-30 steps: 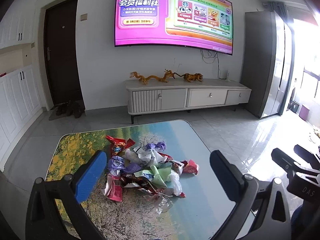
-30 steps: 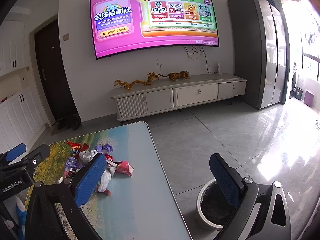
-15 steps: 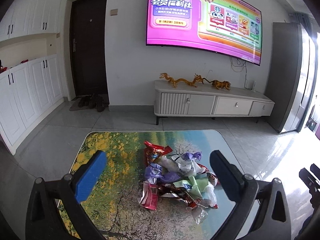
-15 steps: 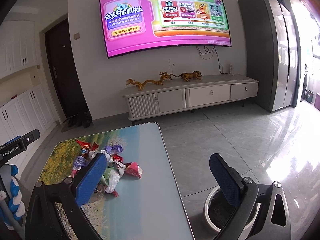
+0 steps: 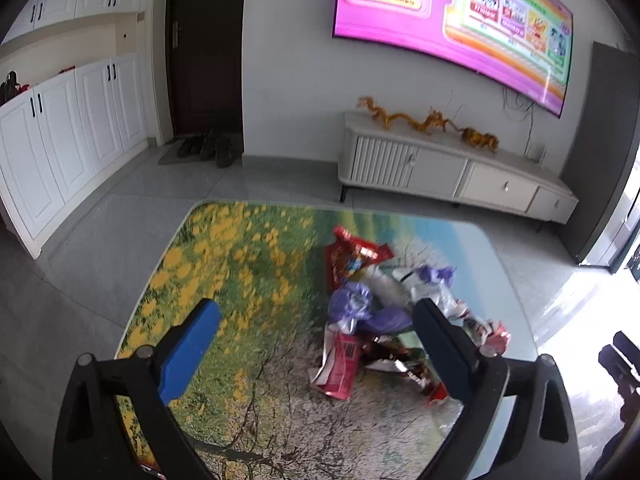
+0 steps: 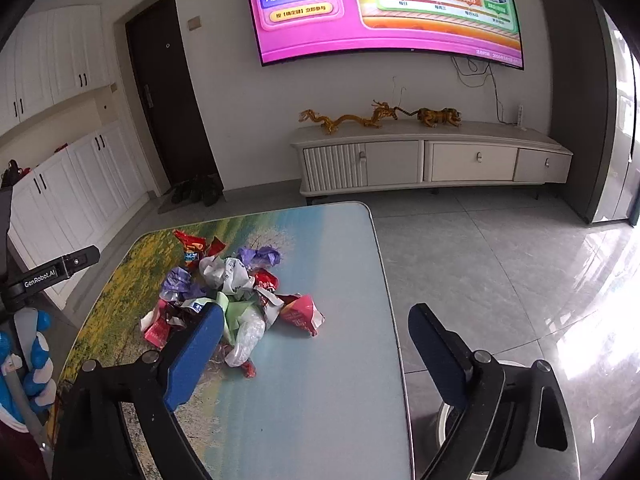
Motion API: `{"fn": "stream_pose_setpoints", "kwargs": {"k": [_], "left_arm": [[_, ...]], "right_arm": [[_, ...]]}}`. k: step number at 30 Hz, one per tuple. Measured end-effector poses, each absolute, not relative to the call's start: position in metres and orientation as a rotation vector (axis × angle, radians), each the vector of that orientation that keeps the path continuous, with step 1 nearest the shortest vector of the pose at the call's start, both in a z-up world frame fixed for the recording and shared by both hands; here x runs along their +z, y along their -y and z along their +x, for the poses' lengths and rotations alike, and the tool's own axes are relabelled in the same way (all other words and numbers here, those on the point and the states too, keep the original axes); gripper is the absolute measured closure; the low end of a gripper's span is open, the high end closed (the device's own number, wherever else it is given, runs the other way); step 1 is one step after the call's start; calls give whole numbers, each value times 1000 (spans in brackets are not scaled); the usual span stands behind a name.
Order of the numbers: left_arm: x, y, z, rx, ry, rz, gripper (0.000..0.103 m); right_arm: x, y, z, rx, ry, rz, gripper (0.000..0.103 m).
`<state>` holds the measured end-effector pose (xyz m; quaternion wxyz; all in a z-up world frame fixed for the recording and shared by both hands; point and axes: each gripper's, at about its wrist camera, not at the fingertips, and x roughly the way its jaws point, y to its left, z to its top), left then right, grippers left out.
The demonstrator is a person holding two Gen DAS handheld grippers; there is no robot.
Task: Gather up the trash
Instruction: 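Lower the left tool onto a clear plastic wrapper while the right tool grasps a pink-red wrapper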
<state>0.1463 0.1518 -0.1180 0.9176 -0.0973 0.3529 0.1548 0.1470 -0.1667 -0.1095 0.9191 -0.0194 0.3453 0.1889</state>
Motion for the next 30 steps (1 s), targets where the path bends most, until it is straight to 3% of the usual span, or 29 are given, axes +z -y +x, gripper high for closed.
{"fn": "stream_pose_setpoints", "kwargs": {"k": [5,11,30], "left_arm": [[-159,-157,157,332,-842,-212,14],[-185,-157,162,343,-900,-210,15],[-196,-92,175,112,-987,-291,16]], "right_arm": [[-133,161,171,440,-782,-75,16],[-158,154,192,494,-846,-110,19],[-224,126,254,641,-983,-232,29]]}}
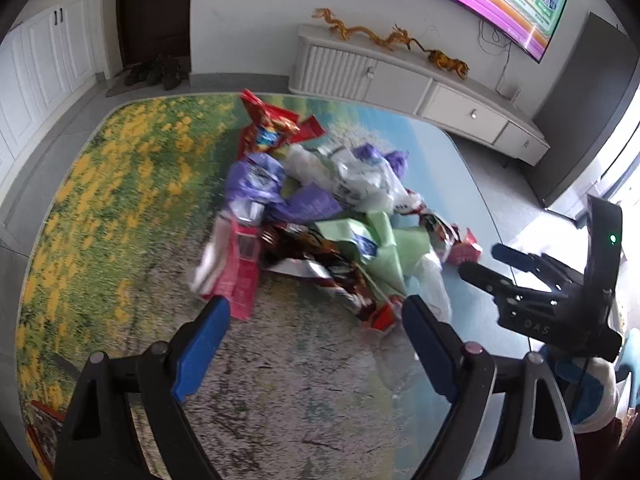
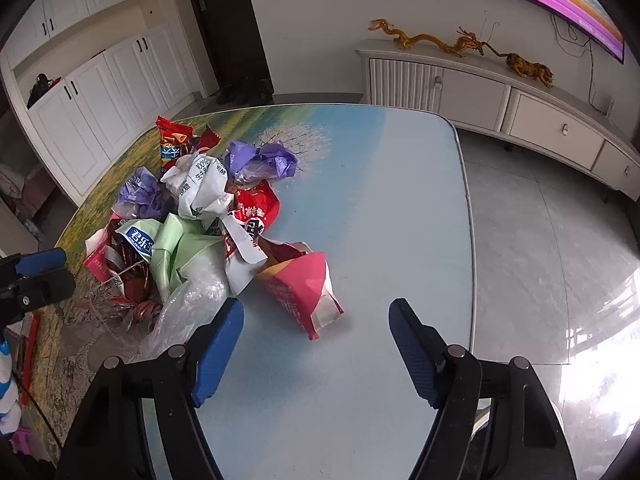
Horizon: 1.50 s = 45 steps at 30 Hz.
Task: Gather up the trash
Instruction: 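Lower the left tool onto a clear plastic wrapper while the right tool grasps a pink-red wrapper, then lift the clear plastic wrapper with the left tool while the right tool holds the pink wrapper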
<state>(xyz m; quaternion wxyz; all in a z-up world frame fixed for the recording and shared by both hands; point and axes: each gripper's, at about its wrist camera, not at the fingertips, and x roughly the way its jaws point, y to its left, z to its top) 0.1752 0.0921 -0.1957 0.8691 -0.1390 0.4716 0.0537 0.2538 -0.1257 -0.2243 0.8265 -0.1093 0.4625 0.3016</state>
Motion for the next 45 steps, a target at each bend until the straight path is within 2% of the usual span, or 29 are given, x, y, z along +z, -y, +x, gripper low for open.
{"fn": "stream_pose_setpoints", "kwargs": {"k": [6,8,13,15,16,17,18,20,23,35,45], "left_arm": [[-211,-70,180,71,-1035,-270,21],[-216,-68,179,58,-1051,-275,31],[-225,-65,176,22,-1075,-284,43],[-229,-62,173,1,-1082,-284,53],[-230,-61,172,-11,-1085,-288,62],[-231,-60,171,-23,-1088,-291,70],[-232,-59,169,-29,-1089,-292,73],[-233,-57,165,-47,-1089,-295,84],[-229,-54,157,-75,-1079,-289,91],[-185,-47,112,-159,-958,-233,101],[-159,-60,82,-125,-882,-237,102]], "right_arm": [[-231,118,259,676,-988,-249,32],[-233,114,262,690,-996,-254,34],[-236,107,264,715,-996,-272,39],[-235,105,264,721,-996,-273,46],[-235,104,263,724,-995,-276,50],[-235,103,263,728,-994,-280,58],[-235,102,262,732,-995,-283,65],[-235,101,259,737,-995,-290,73],[-234,103,252,734,-991,-299,75],[-205,125,209,680,-945,-275,76],[-174,143,162,659,-886,-223,77]]}}
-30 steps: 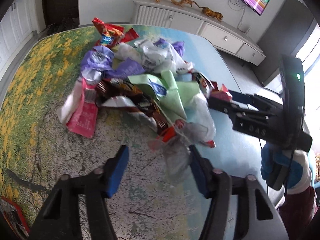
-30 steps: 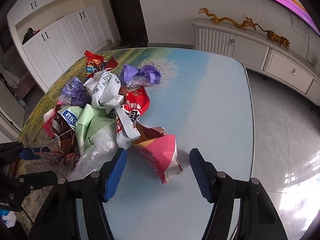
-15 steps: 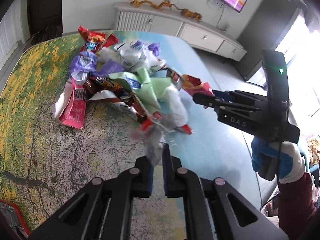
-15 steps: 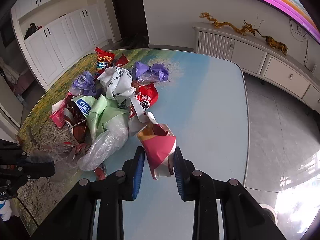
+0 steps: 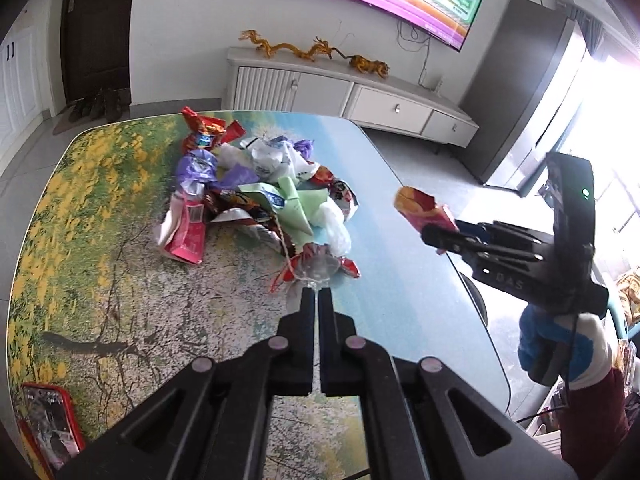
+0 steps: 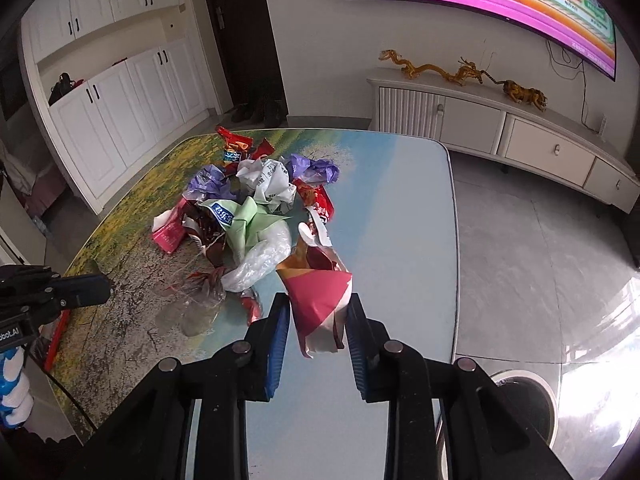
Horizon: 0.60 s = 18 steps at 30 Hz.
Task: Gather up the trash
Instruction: 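Lift the clear plastic wrapper with the left tool while the right tool holds the pink wrapper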
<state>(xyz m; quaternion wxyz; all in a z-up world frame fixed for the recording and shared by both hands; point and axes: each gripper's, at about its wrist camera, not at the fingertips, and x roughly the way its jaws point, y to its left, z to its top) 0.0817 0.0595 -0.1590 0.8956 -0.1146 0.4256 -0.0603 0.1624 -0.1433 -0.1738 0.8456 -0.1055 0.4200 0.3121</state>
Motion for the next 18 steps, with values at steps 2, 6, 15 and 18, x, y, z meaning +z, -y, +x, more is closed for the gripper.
{"fn": "stream_pose_setpoints", "kwargs": {"k": [2,6,15,18], "left_arm": [[-161,-65,81,-123,-891,-265,99],[-169,-67,91,-133,-903,-267,83],[-203,-55,125,-110,-953,-197,47],[-216,-48,133,-122,-984,-169,48]], "right_arm": [[-172,144,156,661,-884,-215,77],[-171,147,149,662,-888,-195,77],[-182,162,159,645,-920,-133,77],[-186,165,162,643,-931,-121,77]]}}
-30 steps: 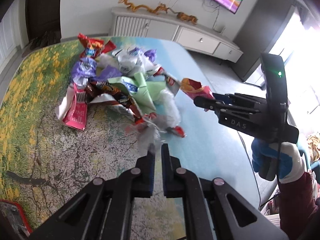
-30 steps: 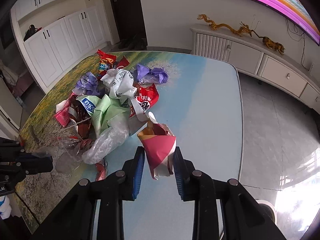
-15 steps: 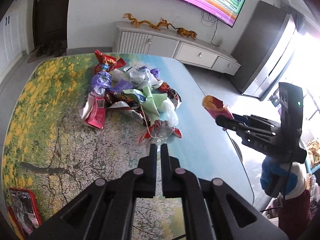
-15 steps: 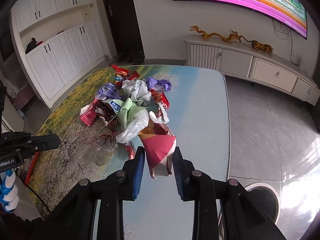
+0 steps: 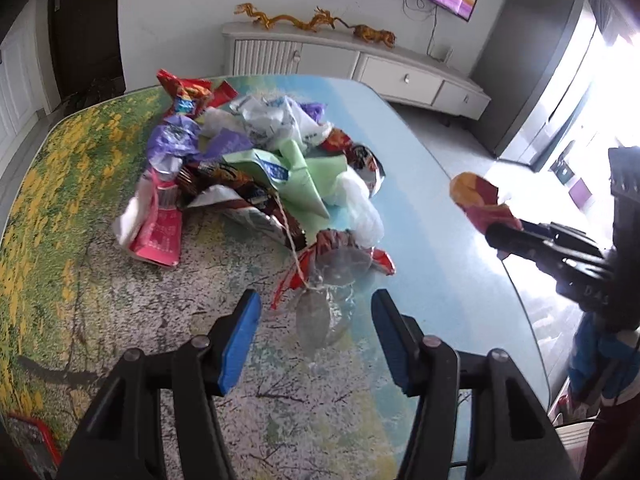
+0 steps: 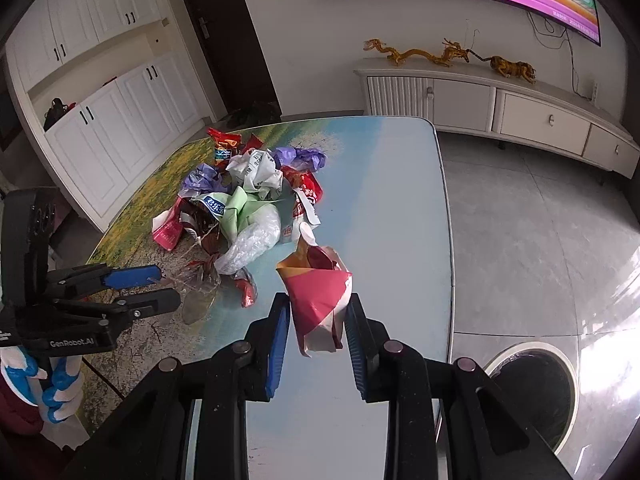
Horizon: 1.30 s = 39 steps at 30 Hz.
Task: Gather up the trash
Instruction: 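Lift the clear plastic wrapper with the left tool while the right tool holds the pink wrapper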
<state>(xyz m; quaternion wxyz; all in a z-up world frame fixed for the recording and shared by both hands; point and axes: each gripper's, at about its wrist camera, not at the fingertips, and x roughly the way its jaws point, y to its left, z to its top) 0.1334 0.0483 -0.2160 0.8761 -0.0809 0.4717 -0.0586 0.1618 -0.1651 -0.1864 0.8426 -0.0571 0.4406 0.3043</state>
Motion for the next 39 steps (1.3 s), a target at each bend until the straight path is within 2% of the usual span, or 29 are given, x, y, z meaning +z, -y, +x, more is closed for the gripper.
{"fn": "stream_pose_setpoints", "kwargs": {"k": [3,5,8,22,39], "left_arm": [[-227,-44,139,-133,-1011,-157,63],[-235,-44,143,-143,-1036,-161,83],[-238,-44,142,-161,-1041,-169,99],[-190,-46,93,-375,-969,-291,102],[-104,-5,63,-431,-770,-183,102]], "right_arm": [[-190,168,163,640,-938,-110,77],[-192,169,164,637,-942,-102,77],[-192,173,164,633,-942,-94,77],[-173,182,149,620,-906,-68,77],[-123,226,111,538,-777,-10,77]]}}
